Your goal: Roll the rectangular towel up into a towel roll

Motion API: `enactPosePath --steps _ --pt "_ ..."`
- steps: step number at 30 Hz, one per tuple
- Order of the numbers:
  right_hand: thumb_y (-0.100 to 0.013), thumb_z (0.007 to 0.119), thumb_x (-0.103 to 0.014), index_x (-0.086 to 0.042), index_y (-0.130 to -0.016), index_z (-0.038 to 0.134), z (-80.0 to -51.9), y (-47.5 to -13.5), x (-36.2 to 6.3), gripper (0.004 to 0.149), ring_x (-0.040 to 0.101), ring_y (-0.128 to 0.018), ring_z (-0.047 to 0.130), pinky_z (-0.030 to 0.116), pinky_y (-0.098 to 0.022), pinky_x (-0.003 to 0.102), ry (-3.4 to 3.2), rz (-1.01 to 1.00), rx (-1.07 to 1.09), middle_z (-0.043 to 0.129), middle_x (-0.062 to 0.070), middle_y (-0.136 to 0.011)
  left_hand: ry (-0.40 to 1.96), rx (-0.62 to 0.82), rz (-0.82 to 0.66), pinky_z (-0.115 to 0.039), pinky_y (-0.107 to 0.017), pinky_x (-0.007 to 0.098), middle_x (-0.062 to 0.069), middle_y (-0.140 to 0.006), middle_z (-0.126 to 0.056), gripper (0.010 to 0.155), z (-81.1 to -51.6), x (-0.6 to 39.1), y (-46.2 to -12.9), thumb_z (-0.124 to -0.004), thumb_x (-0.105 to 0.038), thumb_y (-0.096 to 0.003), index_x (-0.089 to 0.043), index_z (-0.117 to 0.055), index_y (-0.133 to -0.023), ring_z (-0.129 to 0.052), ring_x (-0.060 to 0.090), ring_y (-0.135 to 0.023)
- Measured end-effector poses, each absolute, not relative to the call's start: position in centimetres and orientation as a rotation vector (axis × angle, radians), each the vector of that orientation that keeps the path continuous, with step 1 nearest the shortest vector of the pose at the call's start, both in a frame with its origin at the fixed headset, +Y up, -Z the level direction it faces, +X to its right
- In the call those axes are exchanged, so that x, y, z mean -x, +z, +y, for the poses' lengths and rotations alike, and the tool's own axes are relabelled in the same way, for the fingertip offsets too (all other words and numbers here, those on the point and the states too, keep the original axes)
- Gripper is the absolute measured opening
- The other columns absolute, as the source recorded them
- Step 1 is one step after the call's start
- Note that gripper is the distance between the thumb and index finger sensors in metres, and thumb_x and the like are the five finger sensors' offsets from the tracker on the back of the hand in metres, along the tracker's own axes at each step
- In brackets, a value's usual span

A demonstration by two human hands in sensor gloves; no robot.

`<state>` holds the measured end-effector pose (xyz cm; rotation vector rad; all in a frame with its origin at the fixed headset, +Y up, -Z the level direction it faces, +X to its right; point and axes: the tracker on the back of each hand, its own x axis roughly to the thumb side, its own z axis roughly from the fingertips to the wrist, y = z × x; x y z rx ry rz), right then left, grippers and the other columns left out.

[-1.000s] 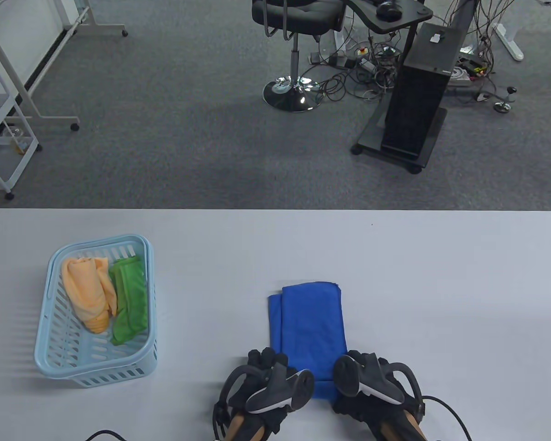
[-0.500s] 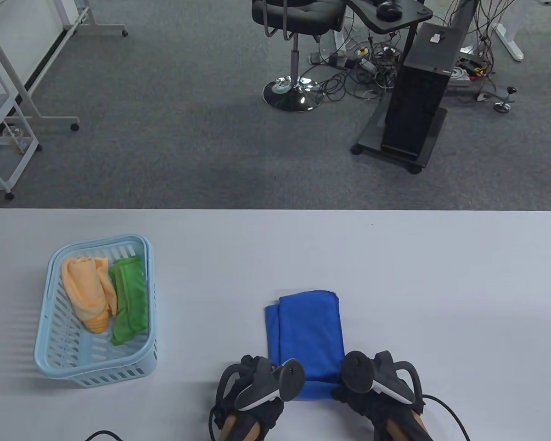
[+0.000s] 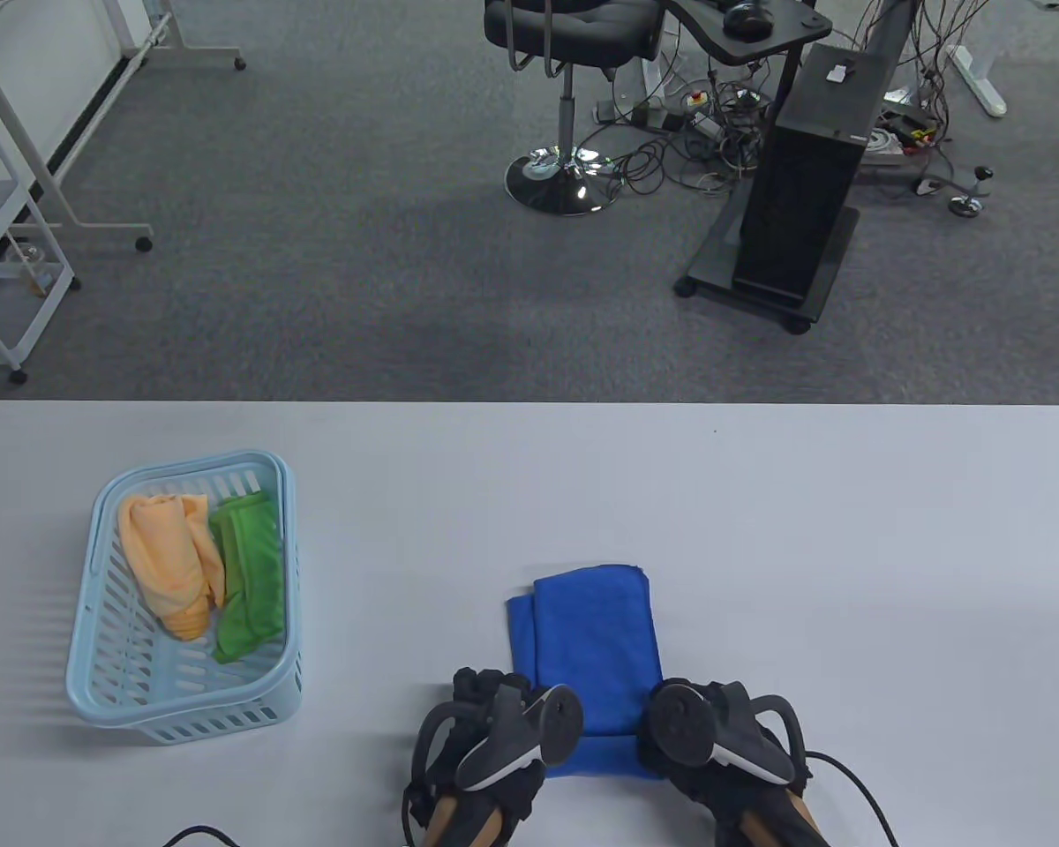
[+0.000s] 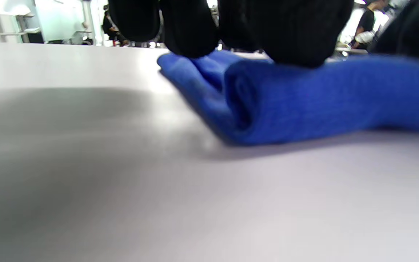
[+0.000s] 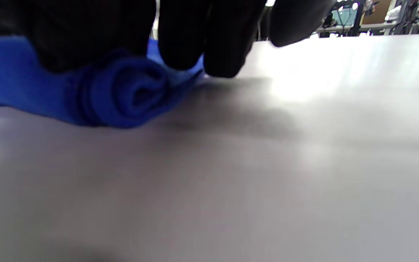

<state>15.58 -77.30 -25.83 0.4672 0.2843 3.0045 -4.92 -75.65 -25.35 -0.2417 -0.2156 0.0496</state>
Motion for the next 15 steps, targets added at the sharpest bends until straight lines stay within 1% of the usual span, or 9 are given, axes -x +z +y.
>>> enactPosePath --steps 1,2,3,5,8,11,13,14,15 --pt "-0.029 0.079 -0.040 -0.028 -0.072 0.084 -77.2 -25.8 -15.5 0.044 0.029 -0.088 0.075 0.057 -0.068 0.059 3.003 0.283 -0.459 0.065 0.006 -0.094 0.066 0.207 -0.215 -0.037 -0.070 0.067 0.010 -0.090 -0.073 0.055 -75.1 5.2 -25.2 -0.076 -0.047 -0.0386 -0.025 -0.070 -0.088 -0.056 0.041 -0.094" --pt "-0.030 0.074 -0.044 -0.029 -0.072 0.085 -77.2 -25.8 -15.5 0.046 0.029 -0.089 0.075 0.057 -0.068 0.059 3.011 0.283 -0.456 0.064 0.006 -0.095 0.077 0.162 -0.218 -0.037 -0.070 0.067 0.010 -0.090 -0.074 0.054 -74.6 5.5 -25.1 -0.076 -0.047 -0.0389 -0.025 -0.071 -0.088 -0.056 0.041 -0.094" --pt "-0.028 0.072 -0.052 -0.028 -0.073 0.085 -77.1 -25.8 -15.6 0.053 0.029 -0.089 0.074 0.057 -0.068 0.060 2.999 0.291 -0.467 0.063 0.006 -0.096 0.084 0.131 -0.225 -0.037 -0.070 0.067 0.010 -0.089 -0.074 0.051 -74.1 5.6 -24.9 -0.076 -0.046 -0.0393 -0.026 -0.073 -0.086 -0.057 0.041 -0.093" --pt "-0.023 0.075 -0.056 -0.026 -0.074 0.085 -77.4 -26.0 -15.6 0.060 0.031 -0.089 0.074 0.056 -0.068 0.061 2.968 0.330 -0.466 0.063 0.008 -0.096 0.119 0.109 -0.274 -0.038 -0.070 0.067 0.010 -0.089 -0.075 0.048 -73.6 5.6 -24.3 -0.075 -0.046 -0.0391 -0.027 -0.077 -0.084 -0.058 0.041 -0.093" --pt "-0.019 0.078 -0.060 -0.029 -0.078 0.079 -77.5 -26.0 -15.6 0.067 0.031 -0.092 0.070 0.055 -0.069 0.062 3.021 0.387 -0.474 0.059 0.008 -0.099 0.139 0.165 -0.369 -0.038 -0.069 0.068 0.011 -0.089 -0.076 0.054 -74.2 4.6 -24.0 -0.072 -0.054 -0.0362 -0.027 -0.081 -0.082 -0.058 0.042 -0.093" --pt "-0.018 0.082 -0.060 -0.030 -0.084 0.067 -77.9 -25.8 -15.3 0.074 0.031 -0.096 0.061 0.051 -0.070 0.063 3.075 0.503 -0.493 0.050 0.008 -0.102 -0.017 0.286 -0.410 -0.035 -0.070 0.068 0.011 -0.093 -0.070 0.066 -76.0 3.1 -24.2 -0.073 -0.061 -0.0320 -0.026 -0.075 -0.087 -0.053 0.042 -0.095" --pt "-0.019 0.082 -0.060 -0.030 -0.088 0.057 -78.2 -25.6 -15.2 0.079 0.032 -0.099 0.053 0.047 -0.071 0.063 3.092 0.587 -0.515 0.041 0.008 -0.104 -0.117 0.345 -0.410 -0.035 -0.070 0.068 0.010 -0.096 -0.067 0.069 -77.2 2.6 -24.3 -0.077 -0.061 -0.0309 -0.028 -0.067 -0.090 -0.051 0.042 -0.096" --pt "-0.020 0.082 -0.059 -0.030 -0.088 0.055 -78.3 -25.5 -15.1 0.079 0.033 -0.099 0.052 0.047 -0.071 0.063 3.098 0.572 -0.520 0.040 0.009 -0.104 -0.145 0.340 -0.412 -0.037 -0.070 0.067 0.008 -0.095 -0.068 0.066 -77.5 2.5 -24.4 -0.079 -0.059 -0.0310 -0.030 -0.065 -0.089 -0.053 0.040 -0.097" --pt "-0.021 0.082 -0.056 -0.030 -0.088 0.055 -78.3 -25.4 -15.0 0.077 0.033 -0.099 0.052 0.047 -0.071 0.063 3.113 0.554 -0.519 0.040 0.009 -0.104 -0.124 0.306 -0.408 -0.038 -0.070 0.067 0.008 -0.094 -0.070 0.063 -77.5 2.5 -24.6 -0.082 -0.056 -0.0309 -0.031 -0.068 -0.087 -0.055 0.040 -0.096"
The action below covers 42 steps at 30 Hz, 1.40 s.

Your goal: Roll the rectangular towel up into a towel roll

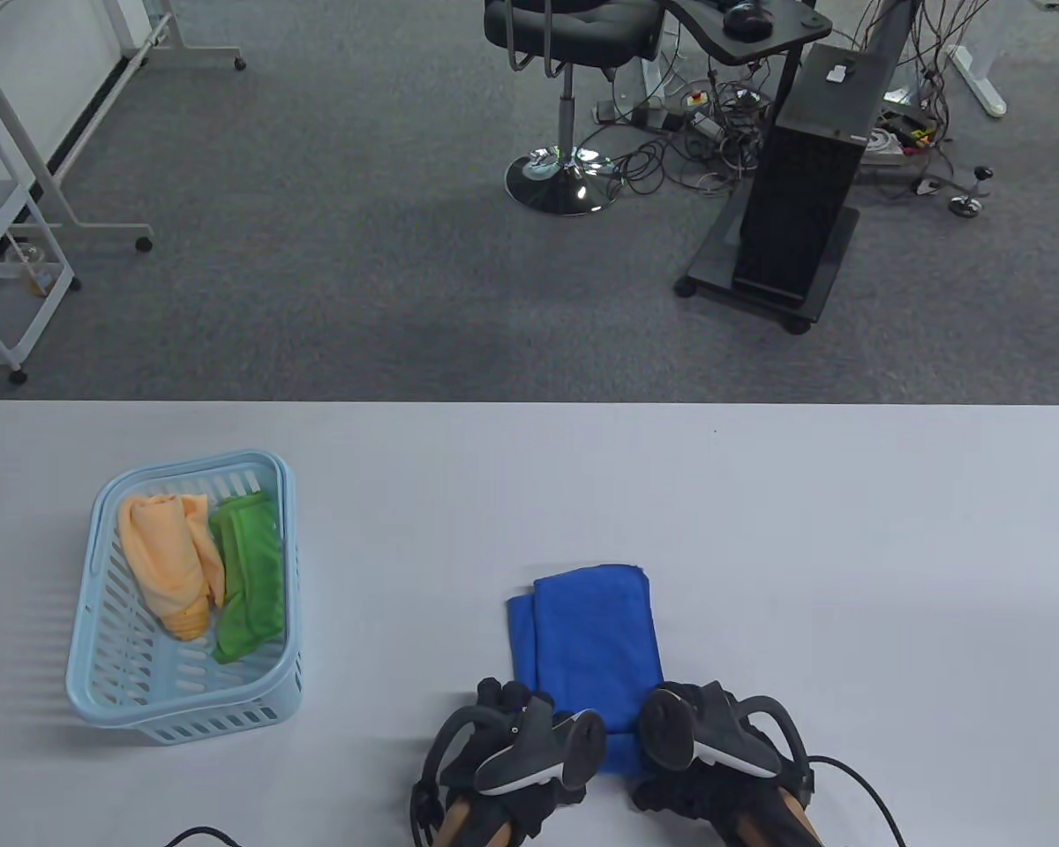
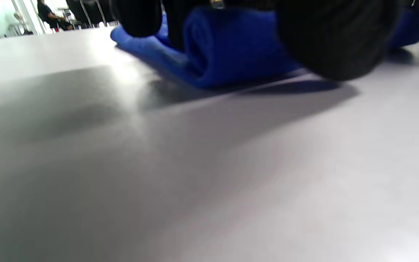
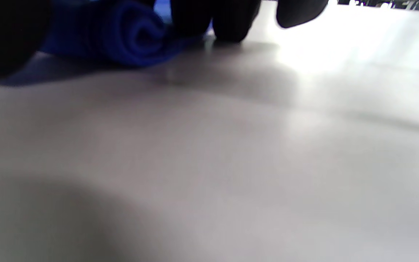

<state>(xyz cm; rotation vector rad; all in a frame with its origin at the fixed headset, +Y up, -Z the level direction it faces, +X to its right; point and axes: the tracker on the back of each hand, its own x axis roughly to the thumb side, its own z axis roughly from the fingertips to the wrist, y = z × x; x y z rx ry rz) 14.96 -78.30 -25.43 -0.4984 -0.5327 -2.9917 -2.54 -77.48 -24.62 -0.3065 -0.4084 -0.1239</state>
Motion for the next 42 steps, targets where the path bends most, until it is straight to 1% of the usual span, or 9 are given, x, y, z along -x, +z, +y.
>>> enactPosePath --steps 6,21,27,30,32,34,37,40,42 --pt "-0.027 0.080 -0.045 -0.028 -0.082 0.066 -78.0 -25.5 -14.7 0.060 0.032 -0.095 0.062 0.052 -0.070 0.061 -3.050 -0.420 0.437 0.052 0.008 -0.100 -0.079 0.339 -0.370 -0.043 -0.070 0.067 0.008 -0.097 -0.071 0.063 -77.6 3.2 -24.8 -0.085 -0.052 -0.0314 -0.034 -0.069 -0.089 -0.058 0.040 -0.097" --pt "-0.030 0.072 -0.044 -0.023 -0.072 0.086 -76.7 -25.5 -15.7 0.049 0.029 -0.090 0.073 0.055 -0.069 0.060 -3.167 -0.449 0.544 0.071 0.003 -0.090 -0.014 0.321 -0.372 -0.052 -0.068 0.066 0.008 -0.085 -0.089 0.053 -76.6 3.5 -24.6 -0.080 -0.042 -0.0346 -0.021 -0.084 -0.084 -0.077 0.037 -0.089" --pt "-0.032 0.067 -0.044 -0.027 -0.074 0.085 -76.7 -25.5 -15.6 0.048 0.031 -0.094 0.064 0.049 -0.070 0.061 -3.173 -0.341 0.512 0.063 0.006 -0.094 0.002 0.324 -0.349 -0.047 -0.069 0.066 0.009 -0.086 -0.084 0.054 -77.1 3.7 -24.9 -0.069 -0.043 -0.0362 -0.023 -0.086 -0.083 -0.069 0.039 -0.091" --pt "-0.032 0.071 -0.043 -0.030 -0.088 0.066 -76.5 -25.5 -15.3 0.057 0.031 -0.098 0.053 0.045 -0.072 0.060 -3.143 -0.233 0.510 0.049 0.006 -0.100 -0.013 0.307 -0.328 -0.044 -0.069 0.067 0.011 -0.089 -0.080 0.053 -77.2 3.5 -25.0 -0.065 -0.043 -0.0378 -0.024 -0.088 -0.082 -0.064 0.041 -0.093" --pt "-0.032 0.075 -0.040 -0.029 -0.088 0.061 -76.6 -25.5 -15.1 0.059 0.031 -0.097 0.053 0.045 -0.072 0.061 -3.180 -0.231 0.506 0.047 0.006 -0.100 -0.025 0.311 -0.310 -0.044 -0.069 0.066 0.012 -0.092 -0.078 0.052 -77.2 3.5 -25.1 -0.065 -0.044 -0.0386 -0.028 -0.086 -0.084 -0.062 0.041 -0.095" --pt "-0.031 0.077 -0.040 -0.021 -0.082 0.064 -76.9 -25.5 -14.9 0.056 0.031 -0.096 0.057 0.049 -0.071 0.060 -3.165 -0.223 0.481 0.051 0.006 -0.098 -0.010 0.326 -0.303 -0.042 -0.070 0.066 0.014 -0.100 -0.068 0.054 -77.4 3.7 -25.1 -0.070 -0.046 -0.0404 -0.036 -0.070 -0.094 -0.055 0.042 -0.097" --pt "-0.030 0.074 -0.042 -0.021 -0.074 0.071 -77.2 -25.4 -14.6 0.048 0.029 -0.094 0.063 0.053 -0.070 0.059 -3.087 -0.190 0.465 0.057 0.004 -0.096 0.018 0.324 -0.293 -0.040 -0.070 0.066 0.013 -0.104 -0.054 0.056 -77.5 3.9 -25.2 -0.072 -0.046 -0.0403 -0.042 -0.055 -0.093 -0.048 0.042 -0.099" --pt "-0.031 0.074 -0.040 -0.023 -0.075 0.079 -77.0 -25.4 -14.4 0.047 0.030 -0.092 0.068 0.055 -0.069 0.060 -3.074 -0.146 0.443 0.063 0.004 -0.093 -0.014 0.261 -0.320 -0.041 -0.070 0.066 0.012 -0.103 -0.058 0.047 -77.3 3.5 -25.0 -0.075 -0.044 -0.0393 -0.038 -0.067 -0.086 -0.051 0.042 -0.099" --pt "-0.031 0.071 -0.041 -0.024 -0.076 0.082 -77.0 -25.3 -14.4 0.048 0.030 -0.091 0.070 0.056 -0.068 0.059 -3.043 -0.159 0.433 0.065 0.005 -0.094 -0.052 0.269 -0.319 -0.042 -0.070 0.066 0.013 -0.102 -0.061 0.048 -77.1 3.2 -24.9 -0.073 -0.044 -0.0404 -0.037 -0.071 -0.088 -0.052 0.043 -0.099"
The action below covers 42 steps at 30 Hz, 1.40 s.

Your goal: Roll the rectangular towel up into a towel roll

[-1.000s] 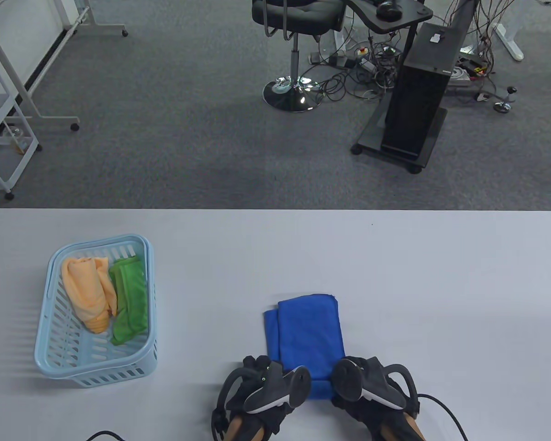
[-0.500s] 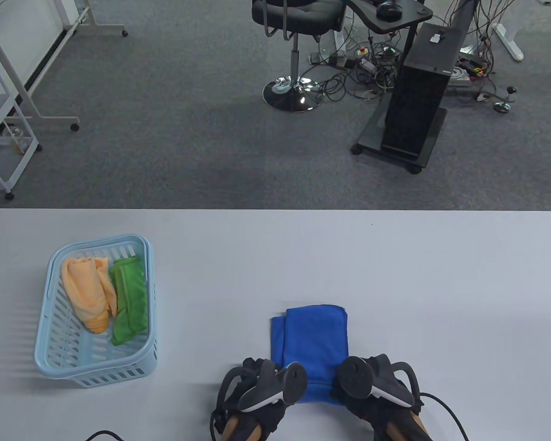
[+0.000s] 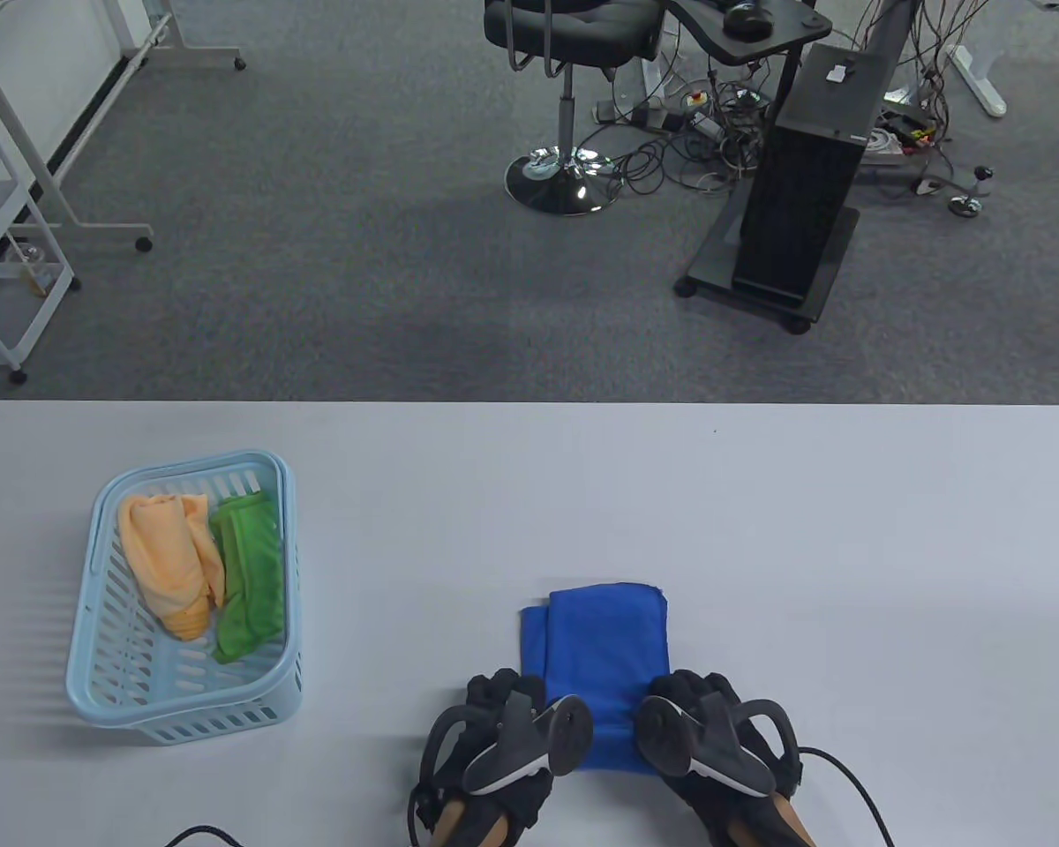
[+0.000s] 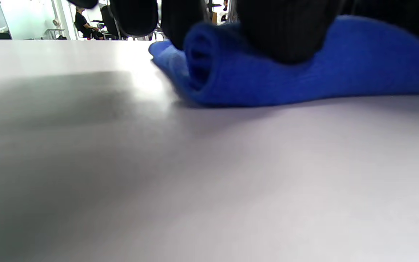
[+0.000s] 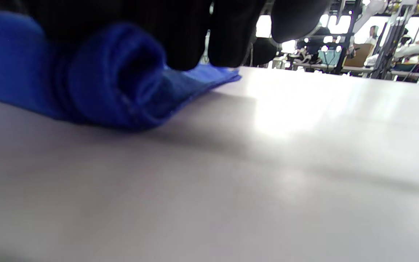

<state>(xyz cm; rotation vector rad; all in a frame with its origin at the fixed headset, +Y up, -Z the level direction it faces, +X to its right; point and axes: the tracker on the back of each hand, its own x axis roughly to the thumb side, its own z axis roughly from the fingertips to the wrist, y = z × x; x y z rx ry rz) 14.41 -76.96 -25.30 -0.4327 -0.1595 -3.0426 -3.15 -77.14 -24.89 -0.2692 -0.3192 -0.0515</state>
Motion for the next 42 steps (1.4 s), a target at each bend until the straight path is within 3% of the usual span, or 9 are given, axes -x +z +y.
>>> enactPosePath --steps 3,8,17,23,26,31,34,38,42 --pt "-0.029 0.069 -0.051 -0.023 -0.079 0.082 -76.7 -25.3 -14.7 0.059 0.032 -0.092 0.068 0.055 -0.068 0.060 -3.079 -0.221 0.445 0.063 0.008 -0.096 -0.059 0.312 -0.334 -0.044 -0.069 0.065 0.017 -0.106 -0.059 0.059 -77.2 3.2 -24.6 -0.062 -0.053 -0.0389 -0.039 -0.068 -0.096 -0.051 0.045 -0.100" --pt "-0.022 0.081 -0.055 -0.017 -0.093 0.061 -77.5 -25.2 -14.6 0.083 0.036 -0.098 0.054 0.047 -0.071 0.063 -2.970 -0.464 0.450 0.049 0.011 -0.102 -0.152 0.383 -0.337 -0.041 -0.070 0.065 0.016 -0.108 -0.052 0.073 -78.1 2.8 -24.4 -0.075 -0.058 -0.0338 -0.036 -0.056 -0.101 -0.045 0.045 -0.101" --pt "-0.029 0.076 -0.044 -0.019 -0.089 0.070 -77.2 -25.5 -14.9 0.065 0.033 -0.095 0.064 0.052 -0.069 0.061 -3.055 -0.377 0.430 0.059 0.009 -0.098 -0.086 0.292 -0.336 -0.045 -0.069 0.065 0.013 -0.098 -0.068 0.062 -77.5 2.5 -24.5 -0.071 -0.047 -0.0384 -0.028 -0.073 -0.098 -0.057 0.043 -0.097" --pt "-0.030 0.071 -0.046 -0.022 -0.084 0.079 -76.8 -25.7 -15.8 0.060 0.033 -0.094 0.066 0.053 -0.069 0.061 -3.119 -0.394 0.430 0.063 0.007 -0.097 0.022 0.229 -0.338 -0.056 -0.068 0.064 0.008 -0.084 -0.087 0.069 -76.8 3.1 -24.6 -0.077 -0.043 -0.0364 -0.031 -0.057 -0.102 -0.077 0.036 -0.090" --pt "-0.032 0.066 -0.046 -0.023 -0.082 0.082 -76.6 -25.8 -16.3 0.058 0.033 -0.095 0.064 0.052 -0.069 0.061 -3.136 -0.416 0.411 0.063 0.008 -0.097 0.075 0.181 -0.345 -0.054 -0.068 0.064 0.009 -0.078 -0.092 0.056 -76.5 3.5 -24.6 -0.073 -0.046 -0.0355 -0.034 -0.073 -0.090 -0.076 0.037 -0.091" --pt "-0.034 0.064 -0.045 -0.022 -0.089 0.074 -76.6 -25.7 -16.6 0.061 0.035 -0.097 0.057 0.050 -0.070 0.061 -3.203 -0.435 0.385 0.054 0.010 -0.101 0.032 0.220 -0.338 -0.048 -0.069 0.065 0.010 -0.085 -0.084 0.055 -77.2 3.3 -24.8 -0.062 -0.048 -0.0365 -0.031 -0.089 -0.082 -0.067 0.040 -0.093" --pt "-0.033 0.075 -0.040 -0.025 -0.095 0.059 -76.6 -26.0 -16.4 0.066 0.034 -0.098 0.054 0.049 -0.070 0.061 -3.312 -0.403 0.392 0.048 0.009 -0.102 0.023 0.225 -0.315 -0.046 -0.069 0.065 0.012 -0.089 -0.080 0.054 -77.5 3.2 -25.0 -0.062 -0.048 -0.0378 -0.031 -0.089 -0.082 -0.063 0.041 -0.094" --pt "-0.031 0.080 -0.035 -0.024 -0.082 0.063 -76.6 -26.2 -16.3 0.055 0.033 -0.097 0.056 0.049 -0.070 0.060 -3.369 -0.308 0.359 0.048 0.007 -0.099 0.037 0.213 -0.288 -0.038 -0.070 0.066 0.011 -0.100 -0.058 0.054 -77.4 3.0 -25.1 -0.068 -0.047 -0.0400 -0.036 -0.060 -0.092 -0.049 0.042 -0.097" --pt "-0.030 0.079 -0.037 -0.025 -0.076 0.075 -76.9 -26.2 -16.0 0.047 0.032 -0.094 0.064 0.053 -0.069 0.059 -3.276 -0.292 0.359 0.059 0.006 -0.096 -0.068 0.158 -0.305 -0.034 -0.071 0.066 0.010 -0.100 -0.055 0.041 -76.8 2.0 -24.8 -0.073 -0.042 -0.0398 -0.033 -0.074 -0.079 -0.044 0.042 -0.098"
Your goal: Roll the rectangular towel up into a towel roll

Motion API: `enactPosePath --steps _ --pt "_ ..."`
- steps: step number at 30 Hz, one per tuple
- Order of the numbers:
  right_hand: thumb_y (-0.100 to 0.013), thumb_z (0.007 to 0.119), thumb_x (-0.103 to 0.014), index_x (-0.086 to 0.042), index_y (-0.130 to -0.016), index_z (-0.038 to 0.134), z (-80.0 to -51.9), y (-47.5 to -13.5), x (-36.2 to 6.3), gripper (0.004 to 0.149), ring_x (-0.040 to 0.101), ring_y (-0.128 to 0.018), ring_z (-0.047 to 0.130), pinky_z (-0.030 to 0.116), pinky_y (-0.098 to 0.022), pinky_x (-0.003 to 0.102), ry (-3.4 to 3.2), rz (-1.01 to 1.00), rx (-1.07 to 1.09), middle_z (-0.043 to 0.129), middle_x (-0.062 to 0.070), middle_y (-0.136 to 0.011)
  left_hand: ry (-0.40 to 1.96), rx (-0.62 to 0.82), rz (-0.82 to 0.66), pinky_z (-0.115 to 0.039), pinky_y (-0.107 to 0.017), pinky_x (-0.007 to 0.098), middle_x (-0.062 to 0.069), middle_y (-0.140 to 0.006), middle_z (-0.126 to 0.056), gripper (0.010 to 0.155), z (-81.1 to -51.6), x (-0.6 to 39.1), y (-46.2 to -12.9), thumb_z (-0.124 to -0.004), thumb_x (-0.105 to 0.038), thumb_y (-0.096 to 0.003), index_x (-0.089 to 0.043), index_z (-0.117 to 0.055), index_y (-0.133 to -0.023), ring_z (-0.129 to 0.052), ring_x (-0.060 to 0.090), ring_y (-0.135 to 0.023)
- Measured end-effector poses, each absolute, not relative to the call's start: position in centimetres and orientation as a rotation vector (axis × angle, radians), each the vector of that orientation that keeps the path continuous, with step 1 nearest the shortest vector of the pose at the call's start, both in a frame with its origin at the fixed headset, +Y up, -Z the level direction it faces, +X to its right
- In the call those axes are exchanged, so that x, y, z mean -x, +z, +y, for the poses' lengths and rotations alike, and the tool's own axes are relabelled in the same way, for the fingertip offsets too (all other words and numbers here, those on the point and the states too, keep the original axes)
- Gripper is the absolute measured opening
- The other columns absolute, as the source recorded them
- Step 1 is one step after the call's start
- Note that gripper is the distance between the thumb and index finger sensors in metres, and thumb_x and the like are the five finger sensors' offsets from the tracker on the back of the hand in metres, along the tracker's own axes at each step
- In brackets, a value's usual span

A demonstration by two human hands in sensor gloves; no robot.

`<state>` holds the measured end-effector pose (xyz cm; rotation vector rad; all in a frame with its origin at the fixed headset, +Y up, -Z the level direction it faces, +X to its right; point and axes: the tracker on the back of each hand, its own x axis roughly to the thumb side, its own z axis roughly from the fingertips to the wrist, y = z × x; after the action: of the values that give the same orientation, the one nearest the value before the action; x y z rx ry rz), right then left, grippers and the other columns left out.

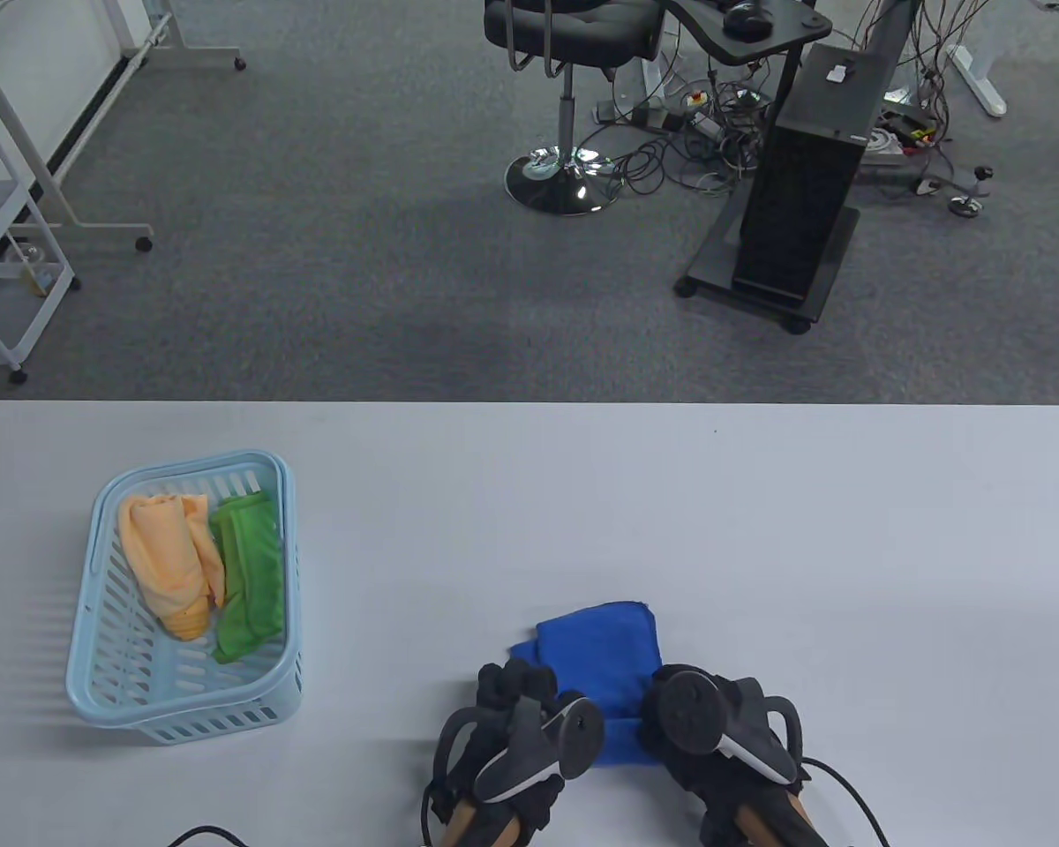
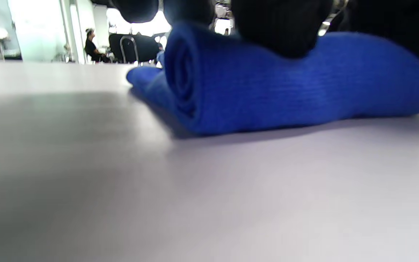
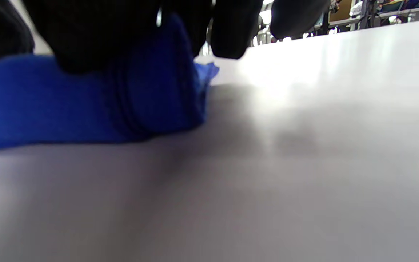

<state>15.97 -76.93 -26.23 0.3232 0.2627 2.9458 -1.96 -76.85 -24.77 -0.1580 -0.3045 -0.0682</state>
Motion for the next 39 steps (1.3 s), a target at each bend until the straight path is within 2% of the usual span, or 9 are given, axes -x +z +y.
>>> enactPosePath --steps 6,11,17,22,28,31,34,36,39 --pt "-0.029 0.074 -0.050 -0.026 -0.083 0.080 -76.7 -26.2 -16.3 0.060 0.036 -0.095 0.062 0.053 -0.068 0.061 2.921 0.347 -0.317 0.058 0.011 -0.100 -0.076 0.205 -0.333 -0.035 -0.071 0.066 0.014 -0.104 -0.054 0.058 -76.8 1.9 -24.5 -0.064 -0.053 -0.0384 -0.031 -0.076 -0.090 -0.043 0.044 -0.100" --pt "-0.025 0.083 -0.051 -0.026 -0.092 0.068 -76.9 -26.2 -16.1 0.073 0.038 -0.099 0.053 0.047 -0.070 0.064 2.983 0.478 -0.352 0.049 0.012 -0.104 -0.118 0.298 -0.333 -0.034 -0.071 0.067 0.014 -0.106 -0.051 0.076 -77.4 2.1 -24.6 -0.078 -0.058 -0.0325 -0.028 -0.063 -0.100 -0.041 0.045 -0.101" --pt "-0.030 0.079 -0.041 -0.024 -0.087 0.074 -77.0 -26.2 -16.1 0.060 0.036 -0.097 0.058 0.050 -0.069 0.062 2.962 0.390 -0.312 0.054 0.011 -0.101 -0.022 0.273 -0.302 -0.042 -0.070 0.066 0.012 -0.100 -0.066 0.065 -77.5 2.6 -25.0 -0.076 -0.048 -0.0369 -0.023 -0.071 -0.096 -0.054 0.043 -0.098" --pt "-0.031 0.074 -0.041 -0.022 -0.083 0.078 -76.9 -26.3 -16.5 0.056 0.035 -0.096 0.060 0.051 -0.069 0.061 2.926 0.361 -0.330 0.058 0.008 -0.098 0.060 0.265 -0.300 -0.044 -0.069 0.066 0.012 -0.096 -0.073 0.061 -77.4 3.3 -25.0 -0.071 -0.047 -0.0365 -0.022 -0.080 -0.092 -0.058 0.042 -0.097" --pt "-0.033 0.068 -0.043 -0.016 -0.073 0.088 -76.7 -26.3 -16.9 0.052 0.034 -0.095 0.063 0.052 -0.069 0.062 2.877 0.376 -0.323 0.066 0.006 -0.094 0.103 0.265 -0.311 -0.041 -0.069 0.067 0.013 -0.097 -0.072 0.059 -77.2 4.0 -25.1 -0.060 -0.047 -0.0391 -0.017 -0.094 -0.077 -0.054 0.044 -0.098" --pt "-0.031 0.074 -0.042 -0.022 -0.081 0.077 -76.9 -26.3 -16.7 0.054 0.034 -0.095 0.061 0.051 -0.069 0.061 2.913 0.314 -0.297 0.059 0.008 -0.097 0.064 0.262 -0.300 -0.039 -0.070 0.067 0.014 -0.099 -0.068 0.058 -77.3 3.7 -25.2 -0.062 -0.049 -0.0396 -0.020 -0.093 -0.079 -0.050 0.044 -0.099" --pt "-0.030 0.080 -0.038 -0.022 -0.082 0.066 -76.8 -26.5 -16.6 0.056 0.033 -0.097 0.055 0.049 -0.071 0.060 2.866 0.275 -0.290 0.050 0.007 -0.099 0.030 0.217 -0.287 -0.036 -0.071 0.066 0.013 -0.104 -0.054 0.059 -77.1 3.5 -25.1 -0.067 -0.049 -0.0398 -0.029 -0.063 -0.095 -0.045 0.043 -0.100" --pt "-0.029 0.082 -0.036 -0.019 -0.076 0.070 -76.7 -26.5 -16.6 0.050 0.033 -0.096 0.057 0.049 -0.070 0.061 2.838 0.256 -0.282 0.053 0.006 -0.097 0.044 0.182 -0.298 -0.034 -0.071 0.066 0.012 -0.104 -0.050 0.056 -76.8 3.2 -25.0 -0.072 -0.047 -0.0396 -0.030 -0.061 -0.091 -0.041 0.043 -0.100" --pt "-0.028 0.082 -0.038 -0.021 -0.071 0.081 -76.5 -26.3 -16.6 0.047 0.032 -0.094 0.065 0.053 -0.069 0.060 2.888 0.209 -0.323 0.064 0.005 -0.093 -0.004 0.153 -0.367 -0.034 -0.071 0.066 0.011 -0.104 -0.052 0.043 -76.7 2.4 -24.7 -0.074 -0.039 -0.0409 -0.027 -0.073 -0.082 -0.042 0.042 -0.100"
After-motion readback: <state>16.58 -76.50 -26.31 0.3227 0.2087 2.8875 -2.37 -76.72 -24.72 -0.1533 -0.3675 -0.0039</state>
